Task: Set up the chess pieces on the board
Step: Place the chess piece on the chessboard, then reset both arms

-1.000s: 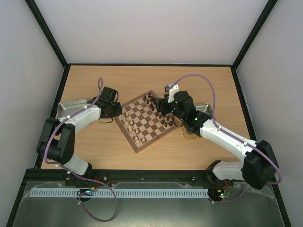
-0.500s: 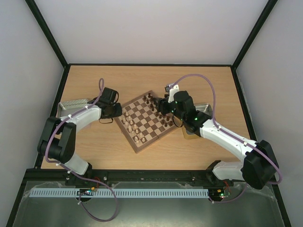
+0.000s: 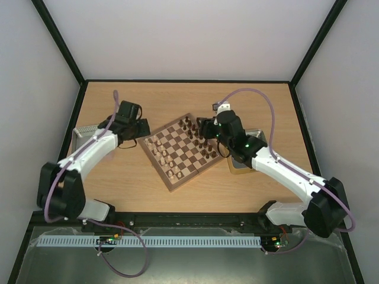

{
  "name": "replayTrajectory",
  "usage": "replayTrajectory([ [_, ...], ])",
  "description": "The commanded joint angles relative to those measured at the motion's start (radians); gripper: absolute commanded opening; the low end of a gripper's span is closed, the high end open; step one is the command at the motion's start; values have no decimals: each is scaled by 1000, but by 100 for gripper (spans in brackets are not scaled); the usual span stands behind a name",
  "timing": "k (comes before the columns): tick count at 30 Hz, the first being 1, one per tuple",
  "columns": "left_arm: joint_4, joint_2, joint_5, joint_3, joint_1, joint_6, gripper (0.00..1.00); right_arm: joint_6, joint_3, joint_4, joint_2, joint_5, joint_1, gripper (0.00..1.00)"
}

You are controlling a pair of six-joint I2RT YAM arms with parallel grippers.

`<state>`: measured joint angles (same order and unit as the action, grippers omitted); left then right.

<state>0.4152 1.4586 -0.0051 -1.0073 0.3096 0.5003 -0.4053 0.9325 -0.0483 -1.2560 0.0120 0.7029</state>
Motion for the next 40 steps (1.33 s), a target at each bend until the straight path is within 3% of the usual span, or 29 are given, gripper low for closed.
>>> replayTrajectory([
  [1,94,-182,-35,-60,-8,3,63,-158,81,-188,86,226,5,70],
  [4,93,-328,-47,-40,-10,-5,68,-238,55,-290,154,322,4,71],
  [13,80,-746,26,87,-12,1,81,-326,-63,-507,429,323,4,77],
  [15,102,-802,32,93,-12,8,97,-327,-56,-584,467,351,4,83],
  [16,119,-826,21,94,-12,18,99,-326,-47,-619,484,368,4,89],
  [18,159,-866,-8,94,-11,38,100,-312,-21,-681,519,392,4,99],
  [29,354,-1057,-114,26,-12,20,100,-343,88,-903,693,530,4,98],
  [40,377,-1133,-112,-27,-13,2,100,-358,96,-916,737,557,3,98],
])
